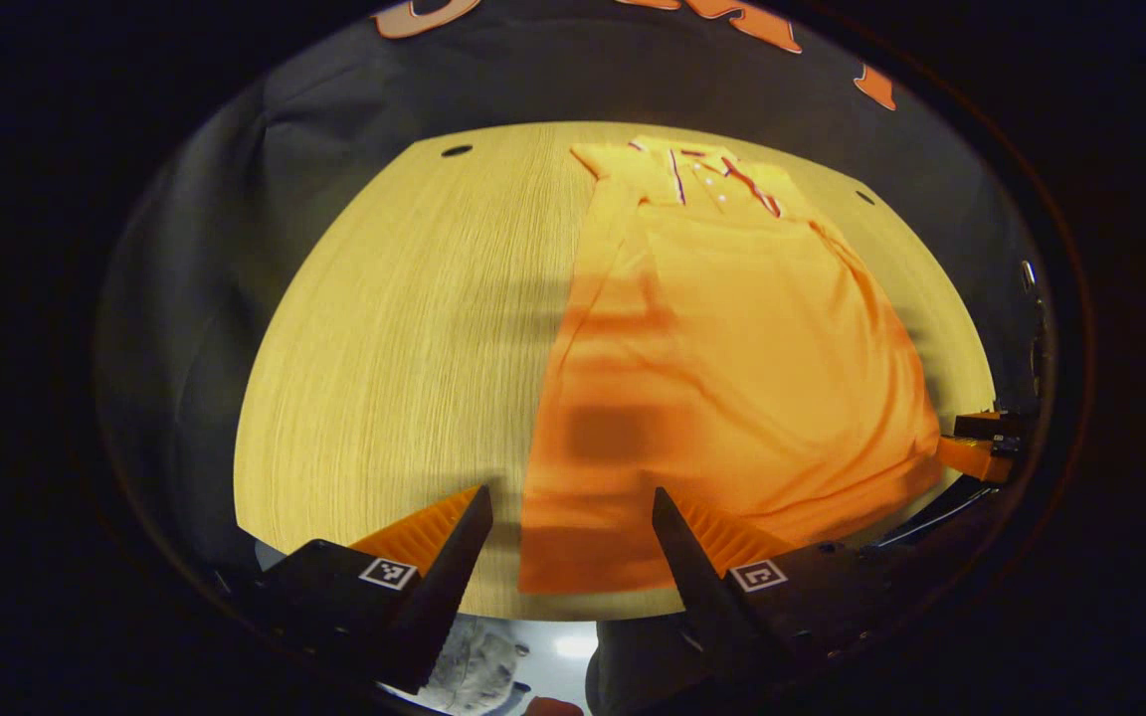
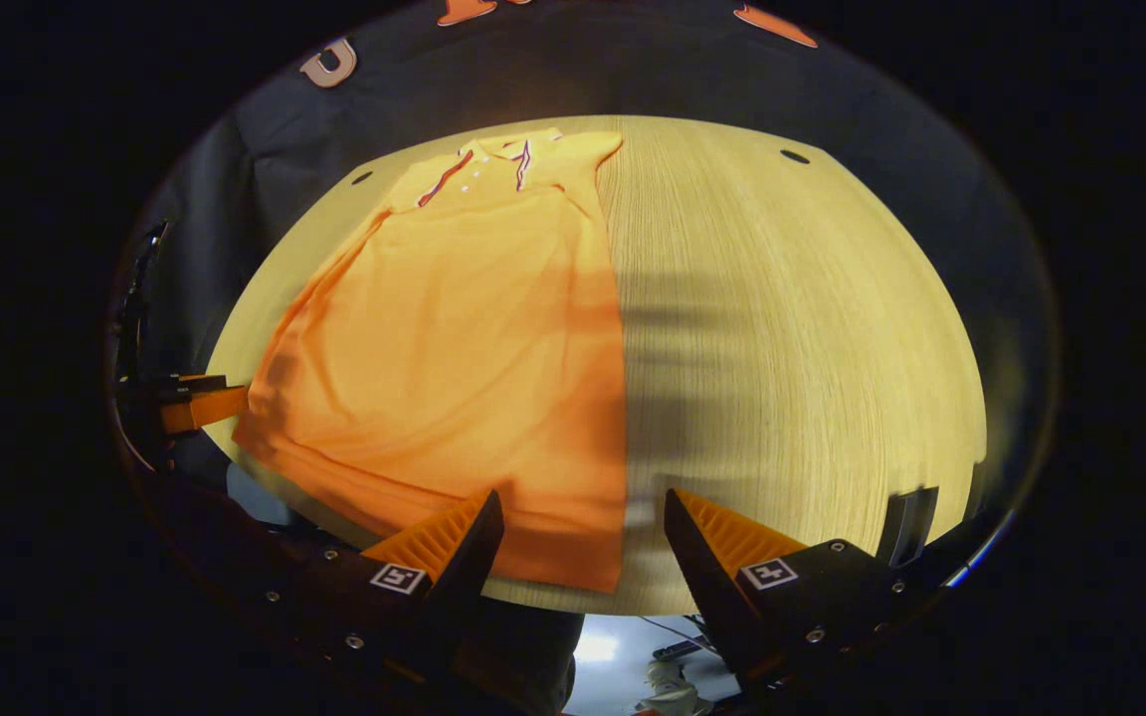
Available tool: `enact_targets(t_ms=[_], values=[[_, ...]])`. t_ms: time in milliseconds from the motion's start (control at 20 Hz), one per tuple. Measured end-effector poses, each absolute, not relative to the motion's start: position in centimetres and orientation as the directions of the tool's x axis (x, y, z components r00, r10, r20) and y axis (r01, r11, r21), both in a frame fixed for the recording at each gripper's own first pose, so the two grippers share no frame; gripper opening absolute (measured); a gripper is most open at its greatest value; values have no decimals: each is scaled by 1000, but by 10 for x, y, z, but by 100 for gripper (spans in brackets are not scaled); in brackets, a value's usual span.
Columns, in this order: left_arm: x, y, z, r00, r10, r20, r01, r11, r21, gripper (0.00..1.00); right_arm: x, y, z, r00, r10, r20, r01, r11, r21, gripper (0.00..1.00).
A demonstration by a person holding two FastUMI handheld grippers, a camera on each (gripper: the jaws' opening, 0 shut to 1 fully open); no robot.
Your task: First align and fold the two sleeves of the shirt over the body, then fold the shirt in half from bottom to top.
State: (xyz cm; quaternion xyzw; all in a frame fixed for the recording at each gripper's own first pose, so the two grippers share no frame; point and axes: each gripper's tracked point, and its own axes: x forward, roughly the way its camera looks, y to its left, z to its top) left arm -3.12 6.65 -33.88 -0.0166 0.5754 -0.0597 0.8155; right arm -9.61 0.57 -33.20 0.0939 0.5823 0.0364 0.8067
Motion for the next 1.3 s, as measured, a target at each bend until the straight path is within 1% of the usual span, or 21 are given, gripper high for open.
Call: enact_targets(t_ms=[200, 250, 300, 400, 450, 500, 550, 600, 650, 700, 750, 800, 850, 900, 950, 1000, 1050, 1150, 1300], values=[[-40, 67, -356, 233, -124, -965, 59, 992, -113, 99, -108, 7, -339, 242, 164, -956, 28, 984, 176, 99], [-43, 67, -360, 196, -111, -974, 52, 993, -103, 99, -108, 9, -343, 222, 166, -961, 15, 985, 173, 98], [-36, 64, -361, 205, -110, -973, 64, 993, -99, 99, -110, 9, -343, 204, 160, -966, 4, 986, 165, 96], [-37, 64, -361, 173, -111, -979, 88, 991, -96, 98, -116, 12, -343, 140, 143, -980, -25, 990, 141, 92], [-38, 63, -363, 144, -110, -983, 86, 991, -99, 98, -116, 12, -343, 115, 119, -986, -40, 993, 115, 86], [-36, 63, -361, 142, -109, -984, 92, 991, -97, 98, -118, 15, -343, 96, 117, -988, -53, 992, 113, 83], [-34, 61, -359, 139, -115, -984, 106, 989, -101, 98, -114, 19, -343, 109, 116, -987, -24, 993, 114, 68], [-31, 59, -359, 169, -125, -978, 126, 987, -105, 89, -112, 22, -343, 119, 116, -986, 23, 993, 120, 46], [-27, 55, -358, 180, -139, -974, 146, 983, -113, 62, -112, 25, -343, 120, 124, -985, 47, 990, 130, 24], [-26, 51, -358, 187, -138, -973, 155, 982, -110, 36, -111, 28, -342, 114, 151, -982, 52, 986, 158, 19], [-28, 48, -358, 169, -148, -975, 185, 976, -116, 10, -112, 33, -341, 105, 182, -978, 114, 974, 194, 17], [-27, 46, -356, 170, -166, -971, 211, 969, -129, 9, -115, 41, -340, 88, 232, -969, 158, 957, 244, 7], [-24, 41, -351, 179, -195, -964, 189, 969, -161, 7, -115, 46, -341, 92, 261, -961, 207, 939, 275, 6], [-26, 33, -355, 158, -225, -962, 172, 965, -197, 1, -111, 47, -339, 92, 276, -957, 242, 926, 290, 1], [-31, 28, -354, 134, -243, -961, 178, 960, -218, 1, -107, 50, -337, 99, 297, -950, 253, 916, 313, 1], [-25, 25, -350, 149, -257, -955, 187, 956, -228, 1, -101, 48, -337, 125, 273, -954, 284, 911, 298, 1], [-21, 22, -344, 145, -273, -951, 206, 948, -241, 1, -94, 48, -331, 150, 272, -951, 304, 902, 306, 1], [-2, 18, -330, 181, -306, -935, 223, 938, -264, 1, -78, 48, -318, 206, 273, -940, 342, 879, 331, 1], [29, 12, -312, 222, -354, -909, 234, 924, -303, 1, -54, 51, -302, 264, 275, -924, 374, 854, 361, 1]])
